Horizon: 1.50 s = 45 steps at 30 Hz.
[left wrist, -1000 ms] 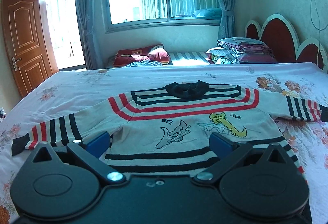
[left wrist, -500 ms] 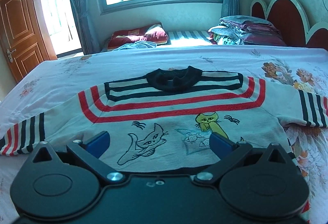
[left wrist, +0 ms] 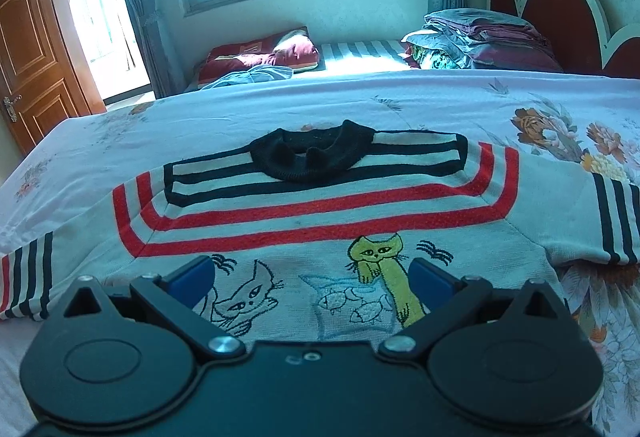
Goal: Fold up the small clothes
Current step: 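Reach the right tool to the black sleeve cuff and grasp it, then carry the held sleeve across the sweater body with the right tool, release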
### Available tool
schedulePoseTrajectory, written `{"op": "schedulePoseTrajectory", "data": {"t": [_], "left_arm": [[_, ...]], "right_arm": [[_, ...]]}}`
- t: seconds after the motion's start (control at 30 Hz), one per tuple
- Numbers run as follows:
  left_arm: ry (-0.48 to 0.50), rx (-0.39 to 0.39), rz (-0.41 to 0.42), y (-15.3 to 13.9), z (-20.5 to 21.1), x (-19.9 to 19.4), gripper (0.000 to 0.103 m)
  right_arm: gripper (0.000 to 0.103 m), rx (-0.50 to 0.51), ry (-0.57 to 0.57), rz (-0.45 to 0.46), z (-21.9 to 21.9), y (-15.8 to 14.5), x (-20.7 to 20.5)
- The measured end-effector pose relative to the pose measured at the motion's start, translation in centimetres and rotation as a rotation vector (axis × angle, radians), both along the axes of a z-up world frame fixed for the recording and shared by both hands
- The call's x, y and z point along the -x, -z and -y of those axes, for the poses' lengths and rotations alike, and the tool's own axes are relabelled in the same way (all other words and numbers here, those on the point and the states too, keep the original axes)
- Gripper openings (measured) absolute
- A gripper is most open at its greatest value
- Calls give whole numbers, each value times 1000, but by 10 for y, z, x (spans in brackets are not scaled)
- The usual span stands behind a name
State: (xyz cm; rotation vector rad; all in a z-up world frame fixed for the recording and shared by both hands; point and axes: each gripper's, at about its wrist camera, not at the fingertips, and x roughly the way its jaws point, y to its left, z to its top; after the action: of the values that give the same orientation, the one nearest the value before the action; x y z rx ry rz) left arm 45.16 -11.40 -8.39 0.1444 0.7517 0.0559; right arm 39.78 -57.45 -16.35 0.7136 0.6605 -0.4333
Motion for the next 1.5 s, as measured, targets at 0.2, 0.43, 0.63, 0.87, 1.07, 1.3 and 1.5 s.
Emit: {"op": "schedulePoseTrajectory", "data": {"t": [0.2,0.43,0.63,0.87,1.07,1.3,1.5], "left_arm": [[5,55,3,-9,-8,-10,103],[-16,74,-12,-15,-36,-14,103],[-59,140,-67,-4,-85,-20,103],[-99,186,-53,0,-148,-18,103],[-120,207,-39,2,-207,-7,103],[-165,218,-18,5,-258,8,103],[-207,256,4,6,-282,9,103]], "right_arm": [[45,-17,26,43,4,3,-1],[10,51,39,3,7,2,-5],[7,229,-117,63,-46,-40,-36],[7,272,-429,137,-181,-70,-85],[7,334,-672,132,-306,-64,-109],[7,392,-890,93,-415,-37,-116],[7,403,-1037,47,-476,-6,-110]]}}
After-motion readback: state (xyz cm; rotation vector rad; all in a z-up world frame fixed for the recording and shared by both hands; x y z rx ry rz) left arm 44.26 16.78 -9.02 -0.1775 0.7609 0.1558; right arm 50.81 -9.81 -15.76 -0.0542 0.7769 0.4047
